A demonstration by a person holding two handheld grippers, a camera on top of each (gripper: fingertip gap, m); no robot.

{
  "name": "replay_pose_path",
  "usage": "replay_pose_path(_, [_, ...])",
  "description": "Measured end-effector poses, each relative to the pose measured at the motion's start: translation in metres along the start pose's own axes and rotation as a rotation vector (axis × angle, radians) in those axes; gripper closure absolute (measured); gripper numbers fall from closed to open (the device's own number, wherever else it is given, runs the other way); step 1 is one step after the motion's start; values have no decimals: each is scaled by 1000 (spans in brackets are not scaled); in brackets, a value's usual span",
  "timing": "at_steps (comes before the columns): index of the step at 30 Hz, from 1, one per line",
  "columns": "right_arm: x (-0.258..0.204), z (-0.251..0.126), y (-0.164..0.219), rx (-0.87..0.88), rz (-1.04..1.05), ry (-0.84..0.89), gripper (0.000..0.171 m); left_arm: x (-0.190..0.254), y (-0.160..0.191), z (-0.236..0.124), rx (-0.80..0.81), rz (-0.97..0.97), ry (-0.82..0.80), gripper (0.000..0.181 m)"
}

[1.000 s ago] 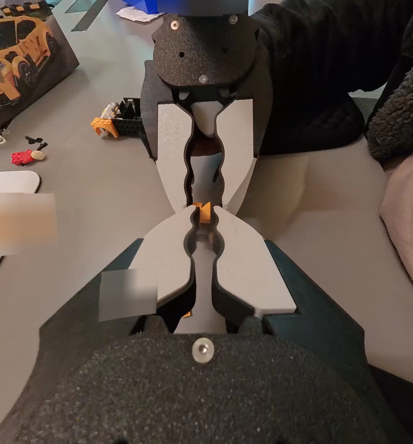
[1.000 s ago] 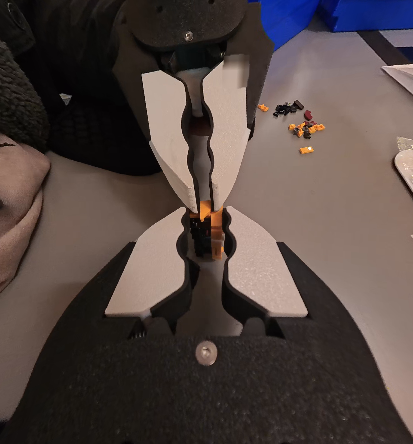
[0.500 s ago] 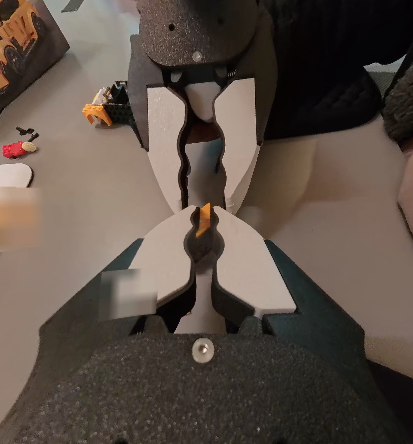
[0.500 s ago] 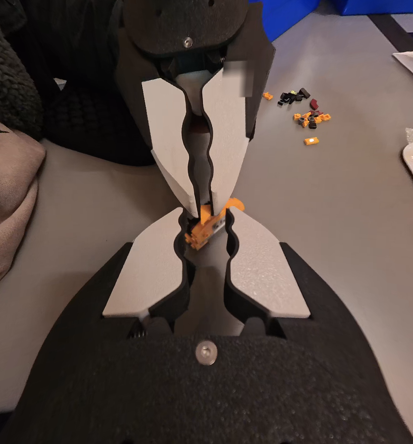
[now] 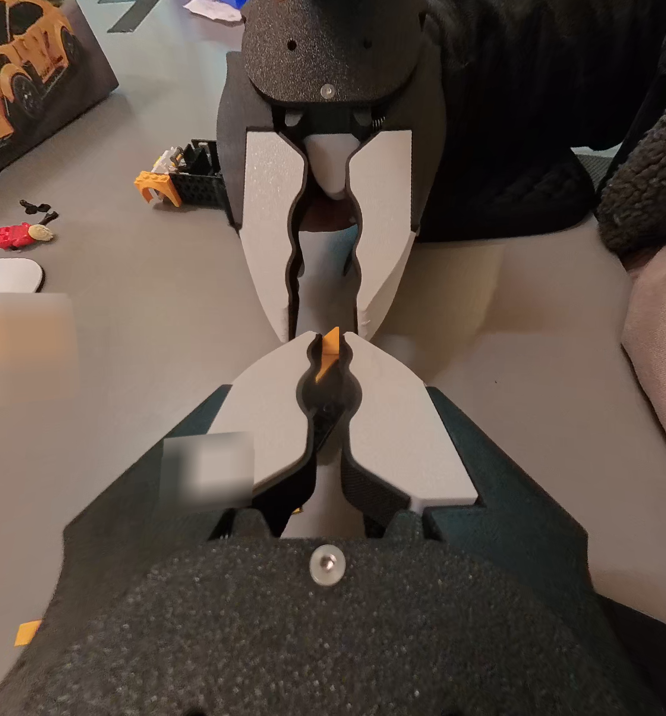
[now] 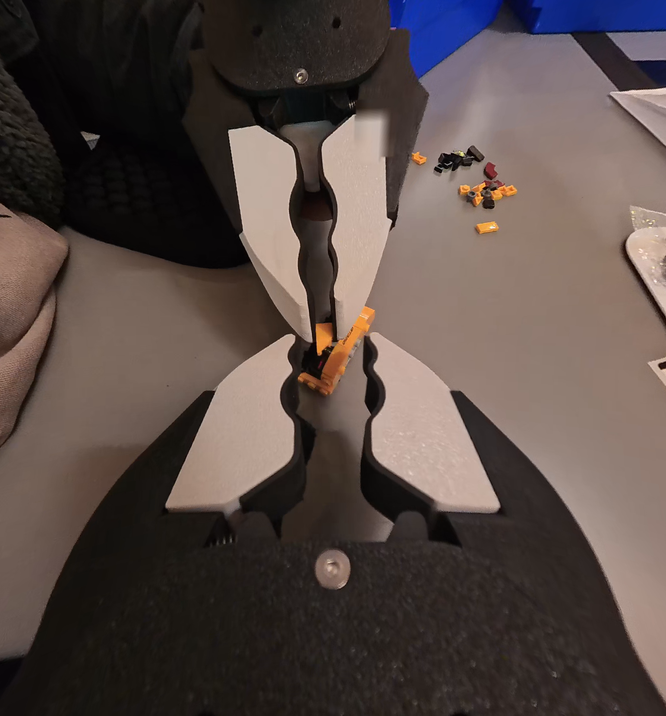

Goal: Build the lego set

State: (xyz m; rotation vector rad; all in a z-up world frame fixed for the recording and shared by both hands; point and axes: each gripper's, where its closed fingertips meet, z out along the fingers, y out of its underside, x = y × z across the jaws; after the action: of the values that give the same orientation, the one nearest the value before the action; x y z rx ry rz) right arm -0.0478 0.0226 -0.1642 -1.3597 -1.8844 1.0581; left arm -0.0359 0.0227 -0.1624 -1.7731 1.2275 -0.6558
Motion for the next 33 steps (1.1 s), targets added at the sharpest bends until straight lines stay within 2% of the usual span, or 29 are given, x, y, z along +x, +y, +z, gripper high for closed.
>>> replay_pose_path(33, [5,-13,-3,41,15,10,138,3,2,2,24,-19,13,174])
